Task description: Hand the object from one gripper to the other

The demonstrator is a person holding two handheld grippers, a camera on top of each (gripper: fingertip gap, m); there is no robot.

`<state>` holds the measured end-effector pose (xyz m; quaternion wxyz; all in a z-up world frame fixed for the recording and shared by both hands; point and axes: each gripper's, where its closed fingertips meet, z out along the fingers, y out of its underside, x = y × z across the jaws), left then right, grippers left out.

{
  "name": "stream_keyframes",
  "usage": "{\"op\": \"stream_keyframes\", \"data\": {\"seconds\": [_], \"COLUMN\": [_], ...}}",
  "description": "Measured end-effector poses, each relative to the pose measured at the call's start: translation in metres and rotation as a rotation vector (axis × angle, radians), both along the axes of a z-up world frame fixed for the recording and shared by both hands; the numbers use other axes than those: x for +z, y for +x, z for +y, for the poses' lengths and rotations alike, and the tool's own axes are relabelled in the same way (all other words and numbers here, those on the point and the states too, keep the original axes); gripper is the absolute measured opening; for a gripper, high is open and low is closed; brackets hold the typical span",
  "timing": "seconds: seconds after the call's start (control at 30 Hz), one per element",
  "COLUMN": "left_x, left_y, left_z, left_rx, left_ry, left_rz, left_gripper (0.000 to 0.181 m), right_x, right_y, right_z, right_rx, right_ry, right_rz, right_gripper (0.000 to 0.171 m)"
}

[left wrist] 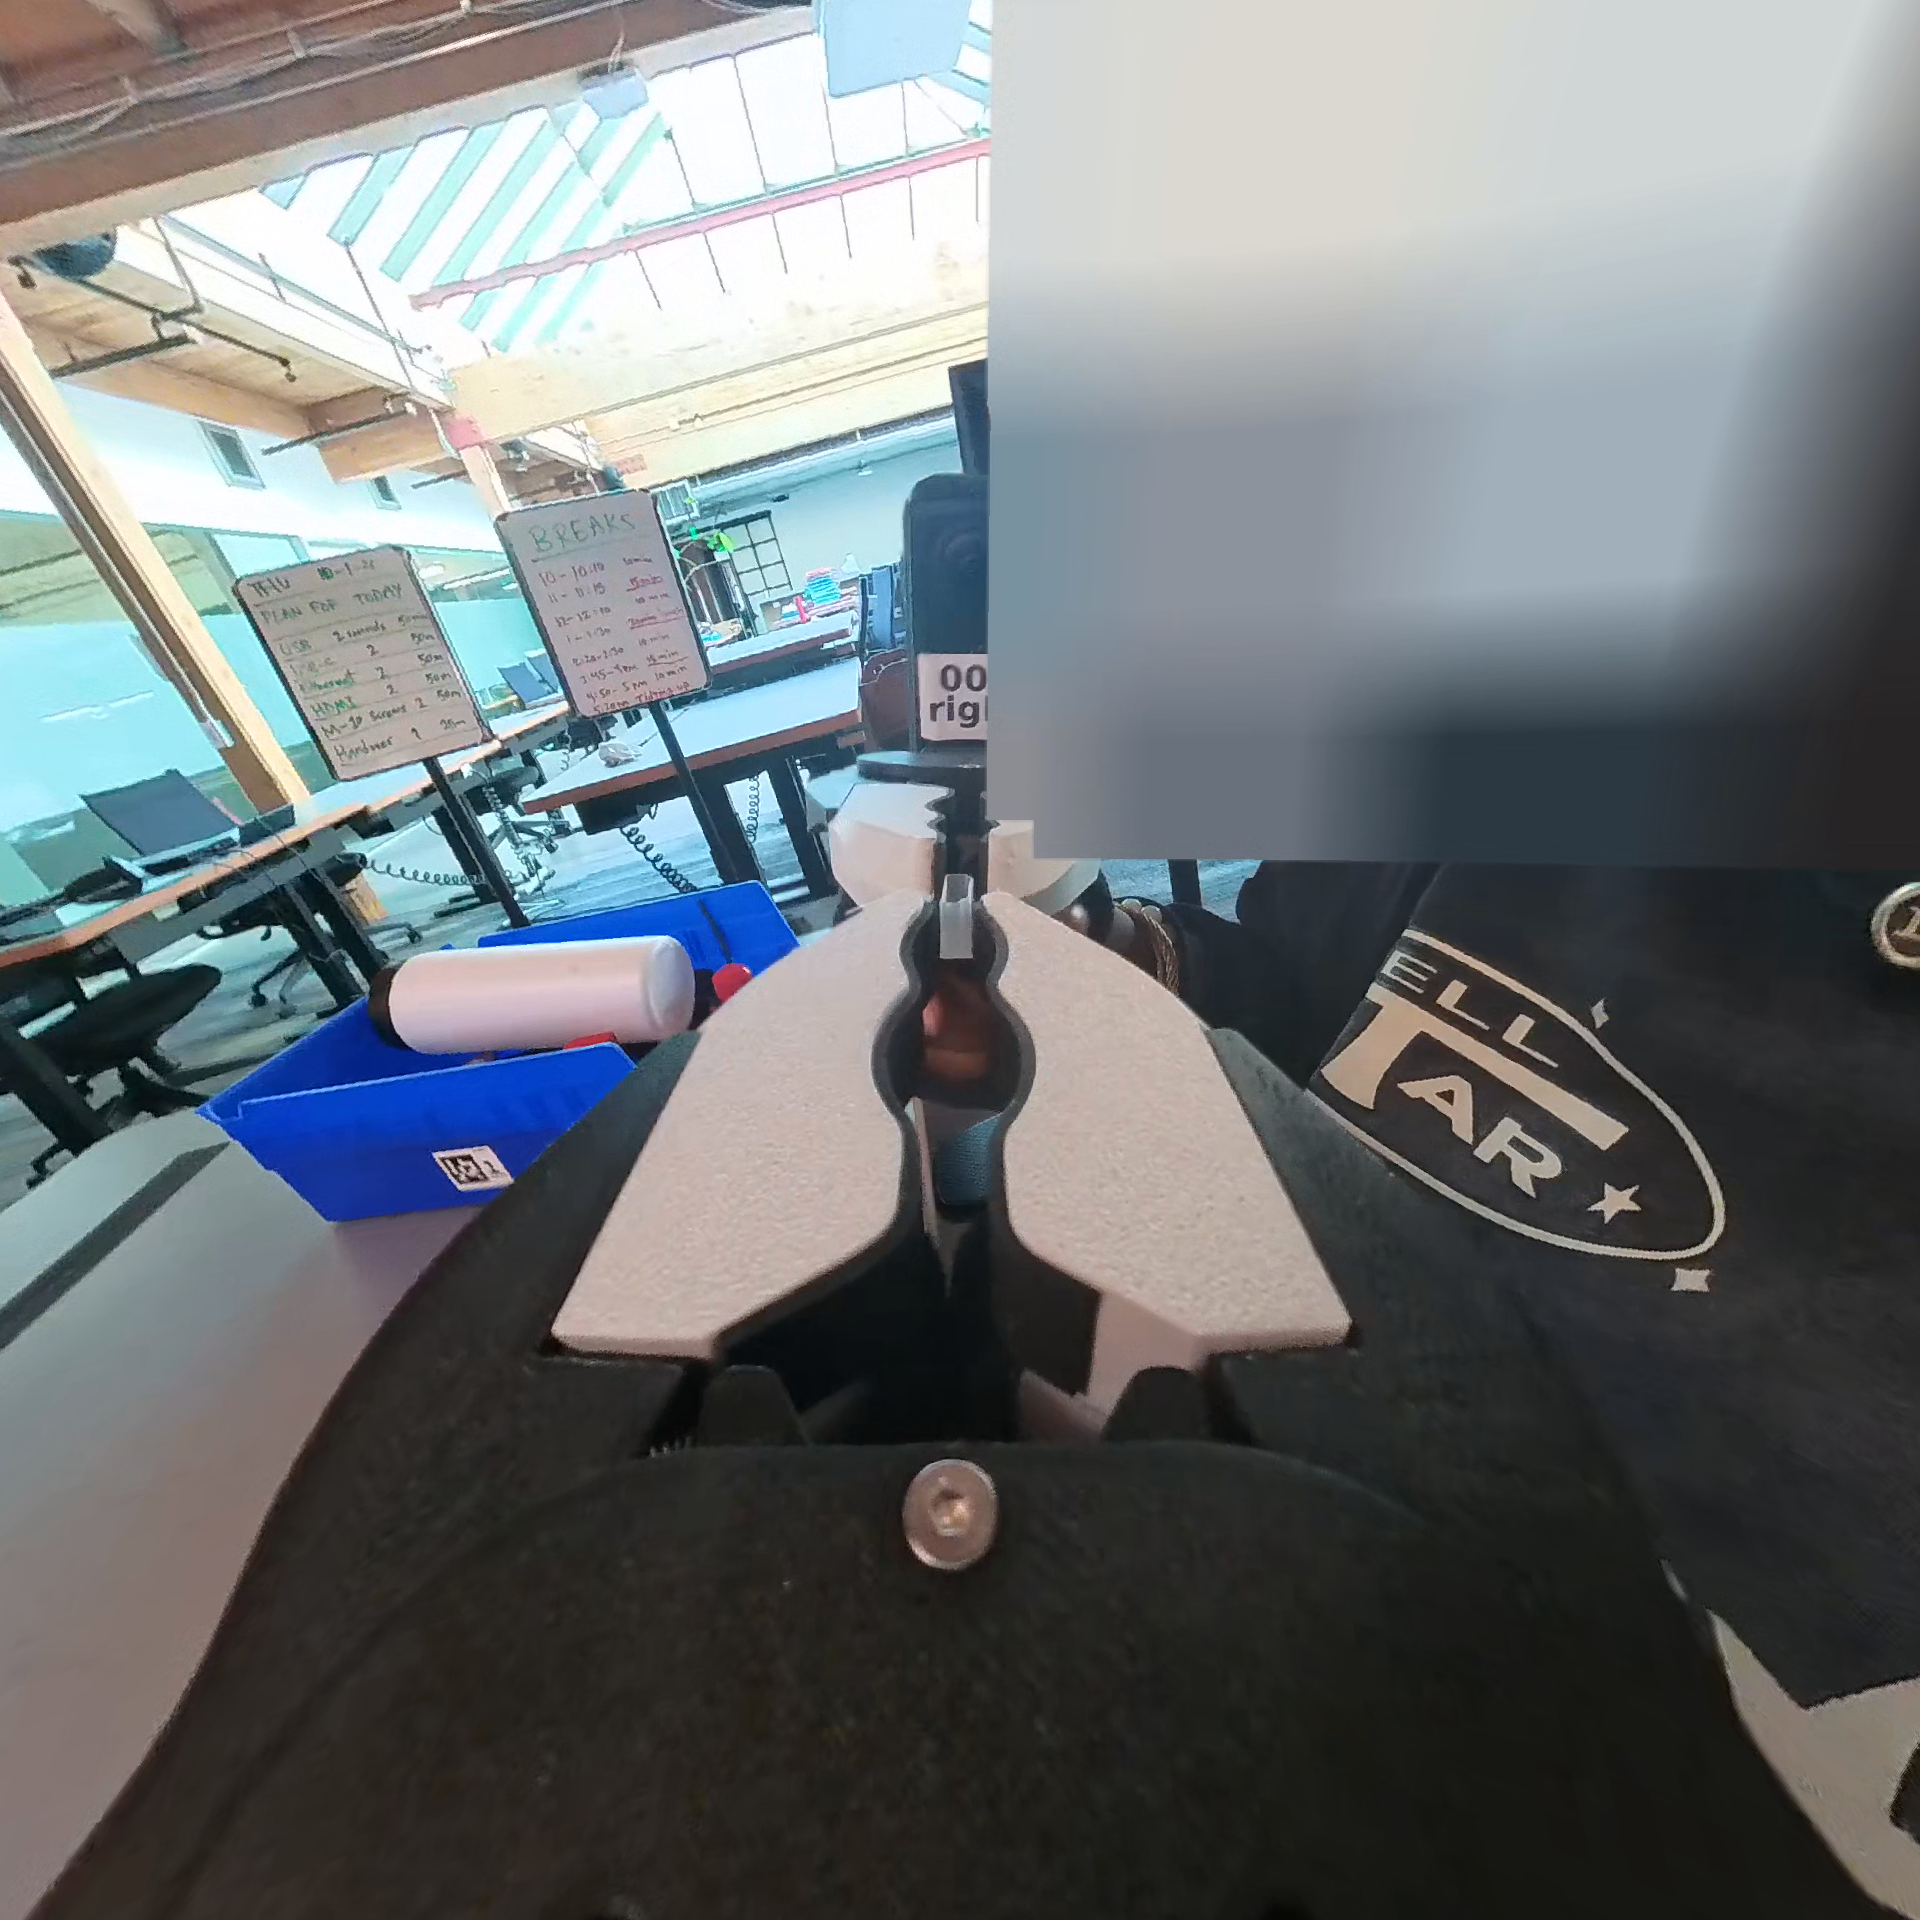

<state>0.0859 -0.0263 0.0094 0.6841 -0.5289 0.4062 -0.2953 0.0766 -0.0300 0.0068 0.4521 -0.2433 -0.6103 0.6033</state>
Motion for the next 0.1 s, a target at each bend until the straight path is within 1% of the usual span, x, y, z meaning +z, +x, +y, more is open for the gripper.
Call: {"op": "stream_keyframes", "data": {"seconds": [0.07, 0.1], "left_x": [0.0015, 0.002], "left_y": [-0.001, -0.0016], "left_z": [0.0, -0.0008], "left_rx": [0.018, 0.036], "left_ry": [0.082, 0.159], "left_rz": [0.025, 0.057], "left_gripper": [0.005, 0.005], "right_x": [0.0014, 0.0026], "right_y": [-0.0007, -0.0011], "right_z": [0.0012, 0.003], "right_rx": [-0.005, 0.004], "right_ry": [-0.032, -0.083], "right_rz": [-0.012, -0.037], "right_gripper": [0.007, 0.01]}}
